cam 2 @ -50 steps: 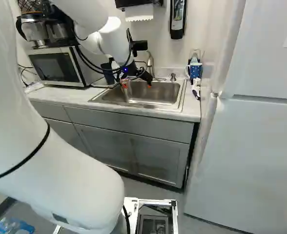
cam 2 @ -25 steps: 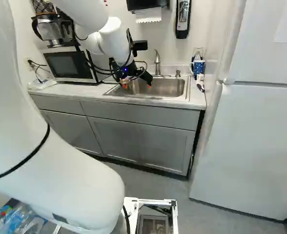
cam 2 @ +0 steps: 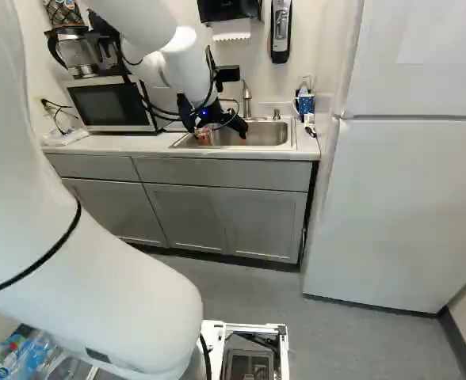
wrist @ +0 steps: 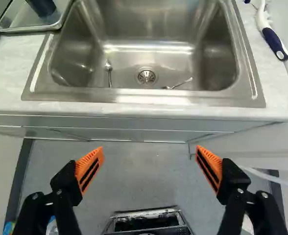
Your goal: Rinse the cup and place it in the tray
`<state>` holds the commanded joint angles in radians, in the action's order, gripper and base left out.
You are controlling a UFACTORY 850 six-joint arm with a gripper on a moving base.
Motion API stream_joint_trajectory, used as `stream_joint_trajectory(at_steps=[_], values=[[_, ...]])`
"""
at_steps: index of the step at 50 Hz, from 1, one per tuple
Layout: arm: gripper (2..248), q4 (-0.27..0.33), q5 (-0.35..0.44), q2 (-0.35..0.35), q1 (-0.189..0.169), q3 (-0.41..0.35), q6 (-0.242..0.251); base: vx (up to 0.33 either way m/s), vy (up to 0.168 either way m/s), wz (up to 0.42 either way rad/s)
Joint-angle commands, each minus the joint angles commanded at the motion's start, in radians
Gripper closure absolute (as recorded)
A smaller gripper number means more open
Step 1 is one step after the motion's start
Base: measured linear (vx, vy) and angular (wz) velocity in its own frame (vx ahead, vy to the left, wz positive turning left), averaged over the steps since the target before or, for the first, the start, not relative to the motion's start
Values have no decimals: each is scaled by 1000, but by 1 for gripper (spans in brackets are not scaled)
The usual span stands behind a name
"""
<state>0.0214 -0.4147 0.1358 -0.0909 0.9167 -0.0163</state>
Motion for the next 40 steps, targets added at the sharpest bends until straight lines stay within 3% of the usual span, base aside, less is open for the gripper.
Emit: stream_joint_trajectory(at_steps=[24, 40], values=[[3, 0, 0, 0, 0, 0, 0, -168, 16, -164], [3, 0, 0, 0, 0, 0, 0, -63, -3, -6]])
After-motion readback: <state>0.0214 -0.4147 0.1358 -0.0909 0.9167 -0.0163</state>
